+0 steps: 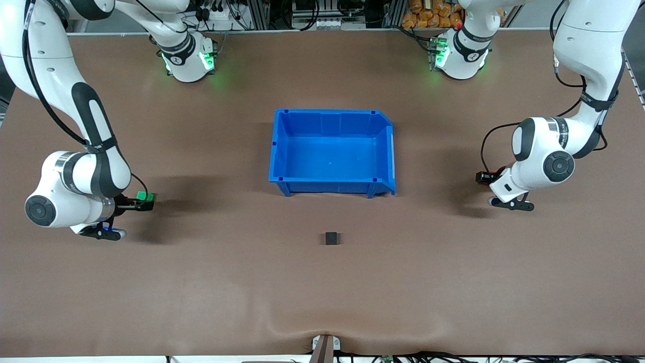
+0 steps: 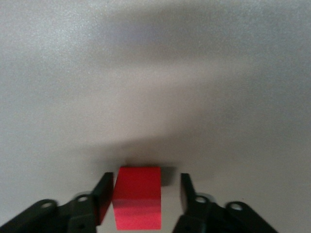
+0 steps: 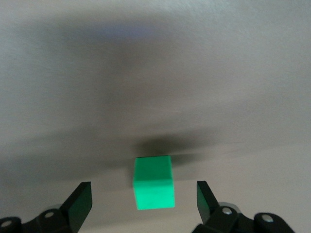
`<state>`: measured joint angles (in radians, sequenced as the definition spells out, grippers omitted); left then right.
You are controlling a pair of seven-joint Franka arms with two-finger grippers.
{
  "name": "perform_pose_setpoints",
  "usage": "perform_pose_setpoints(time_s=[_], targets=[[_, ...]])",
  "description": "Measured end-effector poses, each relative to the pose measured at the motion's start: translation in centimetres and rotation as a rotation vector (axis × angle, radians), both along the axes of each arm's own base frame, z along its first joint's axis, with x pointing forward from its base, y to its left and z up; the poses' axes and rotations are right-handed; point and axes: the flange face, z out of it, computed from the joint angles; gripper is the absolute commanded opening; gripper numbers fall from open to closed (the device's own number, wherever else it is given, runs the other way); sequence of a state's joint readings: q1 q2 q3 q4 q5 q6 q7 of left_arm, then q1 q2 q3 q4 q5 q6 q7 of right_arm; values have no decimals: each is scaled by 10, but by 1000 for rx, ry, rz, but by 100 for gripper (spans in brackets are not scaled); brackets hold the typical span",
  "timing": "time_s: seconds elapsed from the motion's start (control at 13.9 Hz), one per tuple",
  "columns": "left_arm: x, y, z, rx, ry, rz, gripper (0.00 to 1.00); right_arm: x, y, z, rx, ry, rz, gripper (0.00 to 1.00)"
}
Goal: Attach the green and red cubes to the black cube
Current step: 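Carry the green cube with the right gripper while the left gripper carries the red cube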
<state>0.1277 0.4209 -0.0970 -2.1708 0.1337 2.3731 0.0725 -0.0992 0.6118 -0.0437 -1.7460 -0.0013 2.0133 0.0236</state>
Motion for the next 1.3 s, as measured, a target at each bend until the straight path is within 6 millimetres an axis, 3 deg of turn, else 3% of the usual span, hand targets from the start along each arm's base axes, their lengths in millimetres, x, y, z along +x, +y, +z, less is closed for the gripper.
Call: perform_pose_setpoints(time_s=[0.07,0.14,0.43,0.79,1.08,1.3], targets=[[0,0,0,0,0,1,0,-2,-5,-5,2,8,-3,47],[0,0,0,0,0,2,0,-4,-10,-8,4,13,-5,31],[0,0,0,6,-1,29,0,-5,-15,-12,6,20,-11,0],[15,-9,15,52,-45,261,0,-4,-4,-6,-14,69,-112,0],[50,-34,57,85,-103,472,0,19,42,44,-9,148,-291,0],[72,-38,85,97,-150,608,0,27,65,59,-12,148,-373,0]])
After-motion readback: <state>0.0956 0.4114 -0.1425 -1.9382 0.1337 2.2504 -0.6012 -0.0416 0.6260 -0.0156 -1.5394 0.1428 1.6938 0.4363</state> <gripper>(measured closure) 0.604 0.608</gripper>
